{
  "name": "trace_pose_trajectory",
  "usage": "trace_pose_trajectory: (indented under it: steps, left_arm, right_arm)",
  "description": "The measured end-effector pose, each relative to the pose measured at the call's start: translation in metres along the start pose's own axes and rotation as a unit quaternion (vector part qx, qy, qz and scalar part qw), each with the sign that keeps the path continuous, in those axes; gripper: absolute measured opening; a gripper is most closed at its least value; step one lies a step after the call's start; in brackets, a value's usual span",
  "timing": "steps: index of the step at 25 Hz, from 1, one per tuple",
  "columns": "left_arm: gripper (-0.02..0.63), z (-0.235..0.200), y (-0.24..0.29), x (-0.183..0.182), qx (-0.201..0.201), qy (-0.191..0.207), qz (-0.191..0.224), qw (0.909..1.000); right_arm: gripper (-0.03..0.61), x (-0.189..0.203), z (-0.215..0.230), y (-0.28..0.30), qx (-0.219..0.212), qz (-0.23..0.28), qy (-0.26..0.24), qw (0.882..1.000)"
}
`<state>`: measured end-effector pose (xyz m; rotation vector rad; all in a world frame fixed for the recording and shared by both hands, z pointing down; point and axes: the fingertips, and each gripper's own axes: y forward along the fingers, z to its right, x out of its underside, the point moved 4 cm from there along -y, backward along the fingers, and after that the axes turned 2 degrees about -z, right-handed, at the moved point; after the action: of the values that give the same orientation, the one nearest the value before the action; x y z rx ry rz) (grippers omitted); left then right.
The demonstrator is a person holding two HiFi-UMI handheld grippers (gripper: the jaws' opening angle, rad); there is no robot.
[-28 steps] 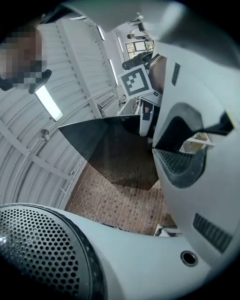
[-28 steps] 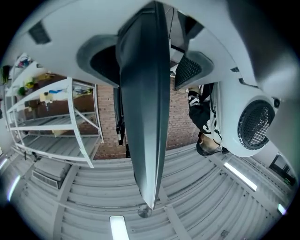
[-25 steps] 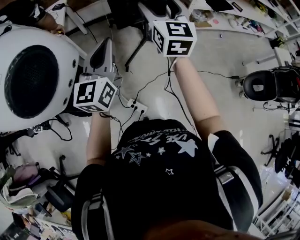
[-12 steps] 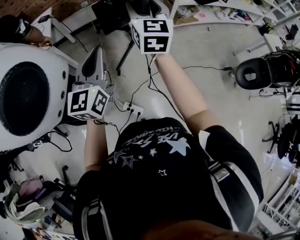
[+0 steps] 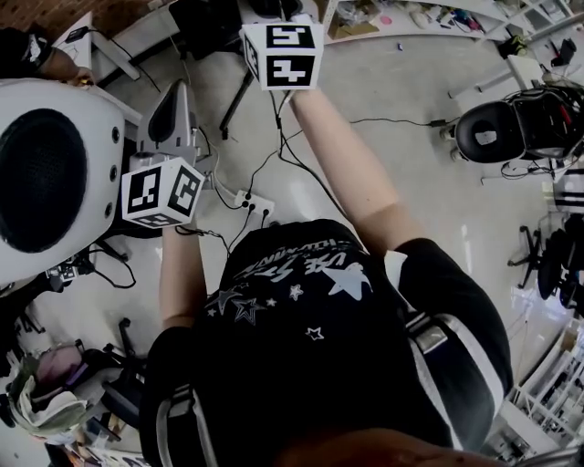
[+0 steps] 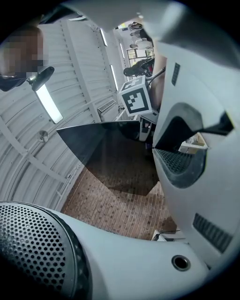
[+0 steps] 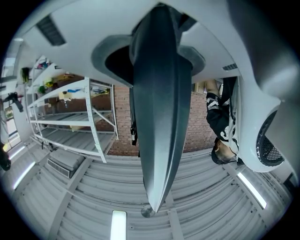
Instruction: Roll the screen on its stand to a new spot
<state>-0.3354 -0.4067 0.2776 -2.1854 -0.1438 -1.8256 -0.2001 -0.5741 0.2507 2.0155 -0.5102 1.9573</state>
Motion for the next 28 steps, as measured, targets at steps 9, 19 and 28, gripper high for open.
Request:
trace_pose_trajectory:
  steps: [9, 19, 28]
  left_arm:
    - [0.012, -0.005, -0.016, 0.013, -0.013, -0.015, -0.018, 0.9996]
    - [0.012, 0.0, -0.022, 0.011, -0.032, -0.008, -0.02, 0.9993]
    - [0.011, 0.028, -0.038, 0.006, -0.045, 0.007, -0.017, 0.9988]
  right_arm:
    - [0.213, -0.01, 0.003, -0.009, 0.004, 0.009, 0.003, 1.0]
    - [0.209, -0.01, 0.003, -0.014, 0.004, -0.001, 0.011, 1.0]
    - [0.201, -0.006, 0.014, -0.037, -0.005, -0.012, 0.012, 1.0]
